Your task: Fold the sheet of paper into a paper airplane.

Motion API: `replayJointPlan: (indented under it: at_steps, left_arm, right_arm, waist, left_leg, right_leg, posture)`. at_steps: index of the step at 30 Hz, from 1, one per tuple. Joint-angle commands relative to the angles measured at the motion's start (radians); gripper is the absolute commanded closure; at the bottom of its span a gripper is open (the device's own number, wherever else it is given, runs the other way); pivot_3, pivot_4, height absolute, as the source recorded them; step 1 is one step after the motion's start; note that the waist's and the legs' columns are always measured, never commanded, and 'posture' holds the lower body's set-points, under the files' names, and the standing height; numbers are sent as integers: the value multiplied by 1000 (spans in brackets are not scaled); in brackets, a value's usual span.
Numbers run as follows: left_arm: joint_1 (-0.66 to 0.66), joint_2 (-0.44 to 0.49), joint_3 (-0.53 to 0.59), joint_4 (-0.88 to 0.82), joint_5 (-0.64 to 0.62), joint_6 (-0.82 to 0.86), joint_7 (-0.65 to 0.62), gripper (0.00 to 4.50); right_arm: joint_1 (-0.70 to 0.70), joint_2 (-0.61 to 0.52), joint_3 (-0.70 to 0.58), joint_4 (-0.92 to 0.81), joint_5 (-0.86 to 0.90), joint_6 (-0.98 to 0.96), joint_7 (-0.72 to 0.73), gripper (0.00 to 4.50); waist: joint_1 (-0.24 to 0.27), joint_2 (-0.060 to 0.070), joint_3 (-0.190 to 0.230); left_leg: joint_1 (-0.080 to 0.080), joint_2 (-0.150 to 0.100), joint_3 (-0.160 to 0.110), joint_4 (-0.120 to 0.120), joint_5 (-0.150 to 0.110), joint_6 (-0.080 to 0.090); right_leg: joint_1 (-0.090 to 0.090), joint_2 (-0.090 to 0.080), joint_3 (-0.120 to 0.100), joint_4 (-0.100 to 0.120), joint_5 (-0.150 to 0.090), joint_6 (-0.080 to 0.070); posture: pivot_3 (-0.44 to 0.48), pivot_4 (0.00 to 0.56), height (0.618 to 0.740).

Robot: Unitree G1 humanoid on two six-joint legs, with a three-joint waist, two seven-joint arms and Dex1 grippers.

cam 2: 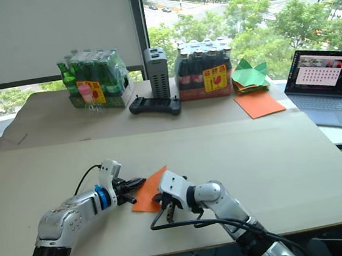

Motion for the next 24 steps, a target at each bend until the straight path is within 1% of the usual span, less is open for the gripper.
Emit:
replayJointPlan:
  at_steps: [1, 8, 11, 13, 15, 24]
  left_arm:
    - [0, -12, -37, 51, 43, -6, 9, 4462]
    - [-22, -21, -81, 76, 68, -29, -20, 4462]
    - [-30, -26, -73, 56, 61, -27, -24, 4462]
    - [-26, -18, -85, 38, 85, -70, -30, 4462]
    - [-29, -27, -71, 17, 73, -70, -30, 4462]
    - [-81, -87, 68, -59, -45, -23, 13, 4462]
  right_arm:
    - [8, -2, 17, 16, -14, 6, -4, 4500]
    - [15, -6, 17, 8, -17, 10, -12, 4500]
    - [19, -9, 13, 5, -17, 13, -17, 4500]
    - [22, -10, 13, 2, -17, 14, -19, 4500]
    - [23, -11, 14, -1, -16, 16, -20, 4500]
    - [30, -17, 12, -9, -15, 20, -21, 4500]
  waist:
    - [1, 0, 0]
    - [5, 0, -1]
    - [4, 0, -1]
    - [4, 0, -1]
    - [4, 0, -1]
    - [3, 0, 0]
  left_leg:
    - [0, 0, 0, 0, 0, 0]
    - [1, 0, 0, 0, 0, 0]
    - [0, 0, 0, 0, 0, 0]
    - [0, 0, 0, 0, 0, 0]
    - [0, 0, 0, 0, 0, 0]
    - [-2, 0, 0, 0, 0, 0]
  right_leg:
    - [0, 0, 0, 0, 0, 0]
    - [1, 0, 0, 0, 0, 0]
    - [1, 0, 0, 0, 0, 0]
    - [1, 0, 0, 0, 0, 0]
    - [1, 0, 0, 0, 0, 0]
    - [-1, 0, 0, -1, 0, 0]
  posture:
    - [0, 150, 740]
    - [0, 150, 740]
    - [0, 150, 740]
    - [0, 150, 740]
    - [0, 150, 740]
    - [0, 150, 740]
